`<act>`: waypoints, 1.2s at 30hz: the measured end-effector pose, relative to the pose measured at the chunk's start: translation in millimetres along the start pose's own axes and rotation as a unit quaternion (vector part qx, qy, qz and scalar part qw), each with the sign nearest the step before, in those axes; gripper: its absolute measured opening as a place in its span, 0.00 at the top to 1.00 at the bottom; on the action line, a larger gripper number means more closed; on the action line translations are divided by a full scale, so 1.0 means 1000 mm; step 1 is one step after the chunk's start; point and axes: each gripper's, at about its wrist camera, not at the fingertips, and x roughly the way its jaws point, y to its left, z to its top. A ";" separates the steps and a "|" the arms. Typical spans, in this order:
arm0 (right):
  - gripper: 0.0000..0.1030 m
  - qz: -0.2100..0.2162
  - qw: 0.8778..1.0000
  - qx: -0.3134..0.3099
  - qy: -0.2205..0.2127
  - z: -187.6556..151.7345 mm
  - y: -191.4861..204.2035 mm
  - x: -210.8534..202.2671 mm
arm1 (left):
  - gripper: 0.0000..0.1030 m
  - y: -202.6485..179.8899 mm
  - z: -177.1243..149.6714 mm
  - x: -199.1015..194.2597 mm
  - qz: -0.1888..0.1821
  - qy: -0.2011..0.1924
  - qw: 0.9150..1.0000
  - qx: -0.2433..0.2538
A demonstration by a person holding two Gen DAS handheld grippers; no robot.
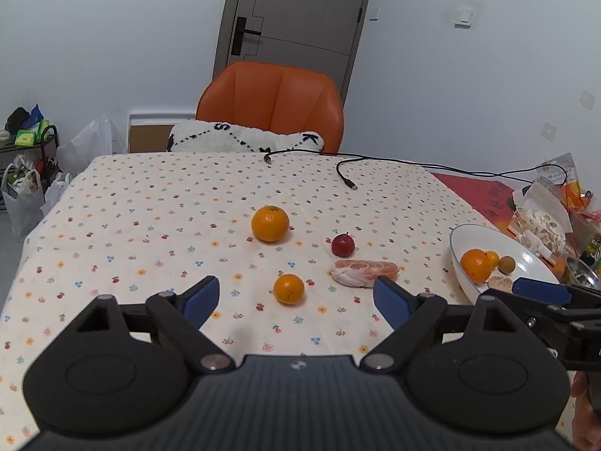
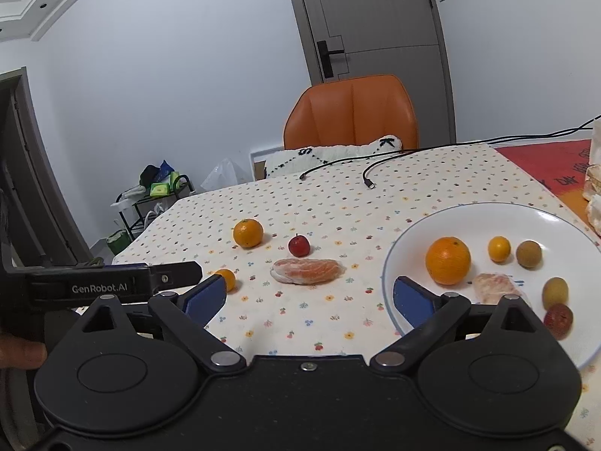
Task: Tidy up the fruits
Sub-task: 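Move both open tools back from the plate toward the remaining fruit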
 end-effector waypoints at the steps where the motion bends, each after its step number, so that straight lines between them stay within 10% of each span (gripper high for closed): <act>1: 0.07 0.001 1.000 0.001 0.001 0.000 0.001 0.002 | 0.15 0.001 0.000 0.002 -0.001 0.001 1.000 -0.001; 36: 0.16 -0.004 0.999 -0.003 0.032 0.006 0.016 0.047 | 0.54 0.010 -0.005 0.065 -0.005 0.029 1.000 0.003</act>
